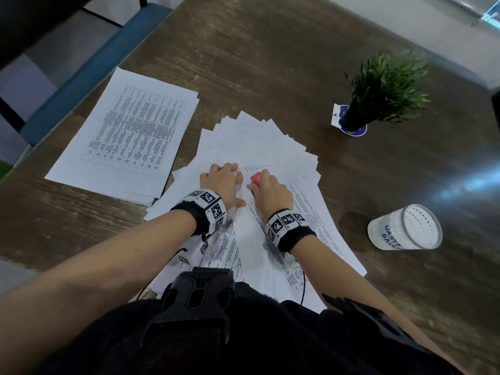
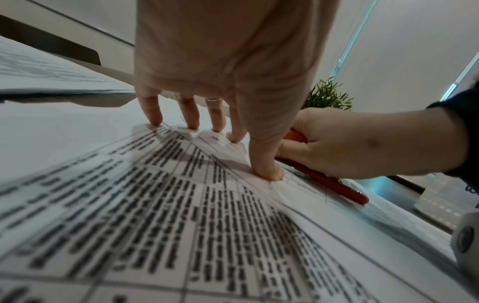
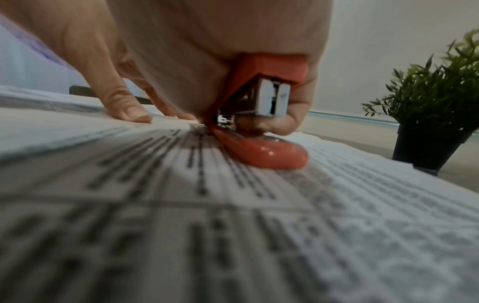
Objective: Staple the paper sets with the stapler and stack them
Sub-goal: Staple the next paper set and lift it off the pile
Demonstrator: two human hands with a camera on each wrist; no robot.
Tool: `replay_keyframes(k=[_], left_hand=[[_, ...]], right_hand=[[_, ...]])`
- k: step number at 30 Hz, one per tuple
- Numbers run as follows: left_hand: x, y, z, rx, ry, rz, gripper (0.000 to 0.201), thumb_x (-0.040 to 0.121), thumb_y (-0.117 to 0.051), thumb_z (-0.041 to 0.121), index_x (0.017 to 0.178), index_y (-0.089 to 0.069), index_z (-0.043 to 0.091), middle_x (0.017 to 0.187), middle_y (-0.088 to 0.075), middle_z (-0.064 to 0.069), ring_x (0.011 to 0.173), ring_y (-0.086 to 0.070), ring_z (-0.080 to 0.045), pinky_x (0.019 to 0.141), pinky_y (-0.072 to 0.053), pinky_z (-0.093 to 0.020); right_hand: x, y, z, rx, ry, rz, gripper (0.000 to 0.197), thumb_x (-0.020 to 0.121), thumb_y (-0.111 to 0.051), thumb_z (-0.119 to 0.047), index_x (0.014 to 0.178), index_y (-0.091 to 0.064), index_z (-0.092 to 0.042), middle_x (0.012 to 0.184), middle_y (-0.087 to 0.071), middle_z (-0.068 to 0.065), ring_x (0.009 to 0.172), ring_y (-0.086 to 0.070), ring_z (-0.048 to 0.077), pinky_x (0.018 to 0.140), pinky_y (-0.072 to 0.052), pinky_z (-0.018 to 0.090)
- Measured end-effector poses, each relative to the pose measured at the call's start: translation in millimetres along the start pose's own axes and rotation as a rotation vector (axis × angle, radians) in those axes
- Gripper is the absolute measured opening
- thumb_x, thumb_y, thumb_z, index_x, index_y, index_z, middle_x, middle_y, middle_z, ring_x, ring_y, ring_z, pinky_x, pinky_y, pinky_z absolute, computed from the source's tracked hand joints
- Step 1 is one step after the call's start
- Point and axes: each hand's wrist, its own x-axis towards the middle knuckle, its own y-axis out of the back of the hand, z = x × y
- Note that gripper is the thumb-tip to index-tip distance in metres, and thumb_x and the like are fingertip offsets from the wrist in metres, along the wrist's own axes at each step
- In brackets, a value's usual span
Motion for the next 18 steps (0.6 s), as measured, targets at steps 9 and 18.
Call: replay_keyframes(k=[9, 18], left_hand=[[-2, -2, -6, -0.047, -0.001, 0.02, 0.063, 0.074, -0.069, 0.061, 0.129, -0.052, 0.037, 0.153, -0.031, 0.008, 0.132, -0.032, -0.027, 0.101, -0.035, -0.044], [-1, -3, -12, -0.073, -0.031, 0.019, 0.07, 0.073, -0.069, 0.065, 0.135, -0.05, 0.038, 0.156, -0.027, 0.011, 0.134, -0.031, -0.027, 0.104, -0.034, -0.044]], right_hand=[[19, 5, -18, 0.115, -0.083, -0.019, 0.039, 0.102, -0.039, -0.038, 0.127, -0.04, -0.006, 0.119, -0.059, 0.013, 0.103, -0.062, 0.034, 0.073, -0.043, 0.036], [19, 8, -12, 0.151, -0.074, -0.025, 0.038, 0.102, -0.038, -0.042, 0.118, -0.044, -0.009, 0.113, -0.061, 0.011, 0.096, -0.062, 0.033, 0.067, -0.038, 0.033]])
